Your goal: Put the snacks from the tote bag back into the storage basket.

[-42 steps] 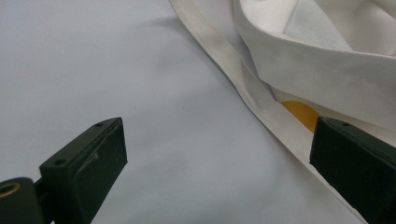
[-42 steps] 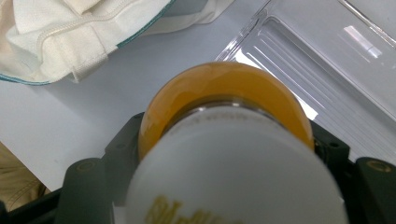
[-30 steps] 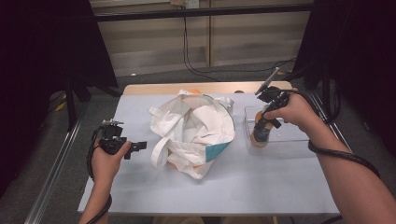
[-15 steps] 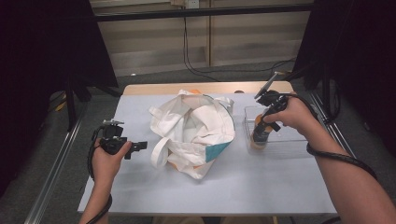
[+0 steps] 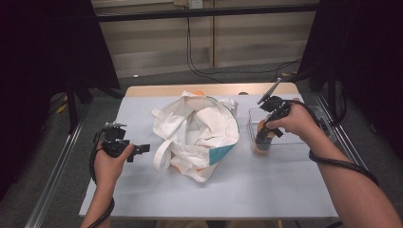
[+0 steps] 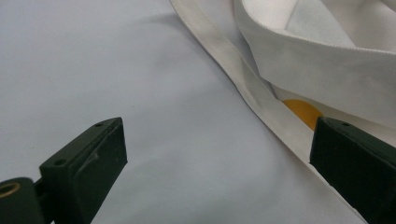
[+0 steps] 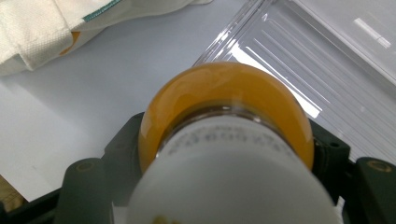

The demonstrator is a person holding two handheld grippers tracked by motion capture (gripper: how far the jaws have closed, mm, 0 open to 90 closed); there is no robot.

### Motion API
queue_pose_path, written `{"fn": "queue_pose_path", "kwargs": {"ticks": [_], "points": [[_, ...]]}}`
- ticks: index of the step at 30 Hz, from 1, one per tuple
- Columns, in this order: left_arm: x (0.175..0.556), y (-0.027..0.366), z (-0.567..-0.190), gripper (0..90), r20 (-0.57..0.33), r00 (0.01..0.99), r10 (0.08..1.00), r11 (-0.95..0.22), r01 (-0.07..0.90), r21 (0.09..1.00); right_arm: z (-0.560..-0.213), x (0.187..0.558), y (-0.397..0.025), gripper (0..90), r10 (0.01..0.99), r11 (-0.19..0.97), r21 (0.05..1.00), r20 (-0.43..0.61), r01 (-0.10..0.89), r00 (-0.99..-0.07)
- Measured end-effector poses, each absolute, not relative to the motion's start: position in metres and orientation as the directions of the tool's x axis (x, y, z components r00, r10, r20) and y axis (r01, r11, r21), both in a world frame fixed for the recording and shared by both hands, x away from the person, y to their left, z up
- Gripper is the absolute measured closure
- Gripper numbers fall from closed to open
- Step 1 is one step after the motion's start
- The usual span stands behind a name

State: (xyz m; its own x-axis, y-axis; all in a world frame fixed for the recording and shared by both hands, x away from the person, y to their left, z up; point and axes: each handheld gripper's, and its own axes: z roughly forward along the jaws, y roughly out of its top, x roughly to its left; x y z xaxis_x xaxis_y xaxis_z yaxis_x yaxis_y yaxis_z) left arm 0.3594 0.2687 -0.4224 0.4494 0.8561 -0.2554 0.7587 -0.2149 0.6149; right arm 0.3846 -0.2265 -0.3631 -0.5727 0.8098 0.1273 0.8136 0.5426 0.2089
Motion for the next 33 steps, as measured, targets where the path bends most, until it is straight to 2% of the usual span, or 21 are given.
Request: {"fn": "queue_pose_path", "kwargs": {"ticks": [5,7,13,33], "points": [[0.360,0.268,-0.423,3.8,-0.245,0.459,0.854,-0.232,0.757,0.611,-0.364,0.384,-0.223,29.0,0.794,0.568,0.225,0.103,0.791,-0.599],[0.360,0.267,-0.423,3.8,-0.255,0.444,0.859,-0.211,0.760,0.615,-0.365,0.382,-0.223,26.0,0.791,0.570,0.232,0.102,0.788,-0.603],[0.362,0.263,-0.422,3.8,-0.237,0.468,0.851,-0.243,0.752,0.613,-0.363,0.376,-0.229,14.0,0.795,0.567,0.243,0.087,0.787,-0.600],[0.359,0.265,-0.421,3.8,-0.231,0.462,0.856,-0.241,0.753,0.613,-0.361,0.353,-0.257,10.5,0.805,0.542,0.299,0.083,0.786,-0.587]]}}
